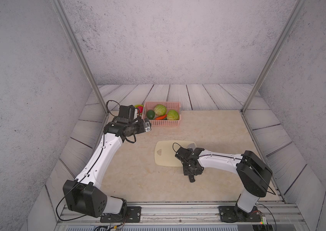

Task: Align the knife with the edge of the cutting board
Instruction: Adjust the knife at the edge of the cutting board.

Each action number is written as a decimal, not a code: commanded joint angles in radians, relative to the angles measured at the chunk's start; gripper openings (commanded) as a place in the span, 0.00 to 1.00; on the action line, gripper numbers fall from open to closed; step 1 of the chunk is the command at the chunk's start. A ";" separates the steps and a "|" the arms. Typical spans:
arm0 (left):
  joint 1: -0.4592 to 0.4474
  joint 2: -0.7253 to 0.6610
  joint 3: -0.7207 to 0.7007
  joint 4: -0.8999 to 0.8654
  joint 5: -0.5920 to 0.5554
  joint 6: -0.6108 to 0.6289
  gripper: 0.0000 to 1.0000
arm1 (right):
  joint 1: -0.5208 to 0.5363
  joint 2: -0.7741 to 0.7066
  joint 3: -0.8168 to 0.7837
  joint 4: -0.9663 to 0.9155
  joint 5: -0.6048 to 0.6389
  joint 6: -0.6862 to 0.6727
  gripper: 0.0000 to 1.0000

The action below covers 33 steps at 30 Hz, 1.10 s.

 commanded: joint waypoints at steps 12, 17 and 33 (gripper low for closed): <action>0.006 0.006 -0.002 -0.014 -0.026 0.021 0.98 | 0.003 -0.121 0.043 -0.093 0.058 -0.055 0.83; 0.006 0.009 -0.003 -0.017 -0.036 0.022 0.98 | 0.001 -0.167 0.074 -0.121 0.080 -0.085 0.98; 0.006 0.014 0.000 -0.025 -0.065 0.027 0.98 | -0.048 -0.254 0.048 -0.077 0.073 -0.155 0.99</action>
